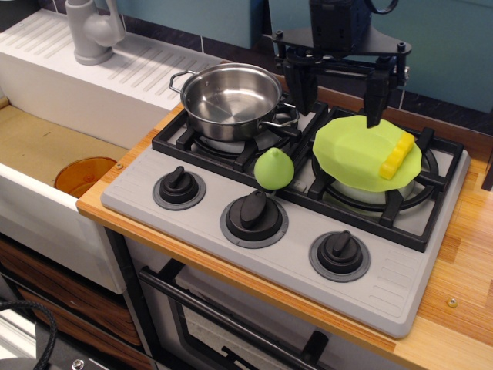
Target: Put fry on plate and smallpear in pot or pan on stove
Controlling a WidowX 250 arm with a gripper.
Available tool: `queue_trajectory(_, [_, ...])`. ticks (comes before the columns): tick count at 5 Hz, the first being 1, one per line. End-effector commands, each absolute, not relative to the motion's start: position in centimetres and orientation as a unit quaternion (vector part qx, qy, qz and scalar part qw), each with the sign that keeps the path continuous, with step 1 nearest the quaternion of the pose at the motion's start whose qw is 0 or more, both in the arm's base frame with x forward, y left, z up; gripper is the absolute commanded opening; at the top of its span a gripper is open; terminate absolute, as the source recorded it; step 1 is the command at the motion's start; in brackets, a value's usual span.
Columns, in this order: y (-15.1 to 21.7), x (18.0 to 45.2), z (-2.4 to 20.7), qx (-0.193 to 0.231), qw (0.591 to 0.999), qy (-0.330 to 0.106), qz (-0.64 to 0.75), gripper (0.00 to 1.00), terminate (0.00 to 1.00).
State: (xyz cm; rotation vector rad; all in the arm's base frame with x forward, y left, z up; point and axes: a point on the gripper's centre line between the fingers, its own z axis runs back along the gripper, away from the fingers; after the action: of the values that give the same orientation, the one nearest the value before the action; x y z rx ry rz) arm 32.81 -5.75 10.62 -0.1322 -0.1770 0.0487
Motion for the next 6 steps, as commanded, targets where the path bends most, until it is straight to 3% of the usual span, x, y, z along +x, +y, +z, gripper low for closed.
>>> queue_trajectory(1, [-5.3, 32.5, 13.4, -0.028, 0.986, -0.156, 0.049, 1.0, 0.0])
queue_trajectory(3, [-4.0, 31.5, 13.7, 0.017, 0.982, -0.177, 0.065, 1.0, 0.0])
queue_trajectory(6, [-3.1, 29.9, 10.6, 0.005, 0.975, -0.208, 0.073, 1.0, 0.0])
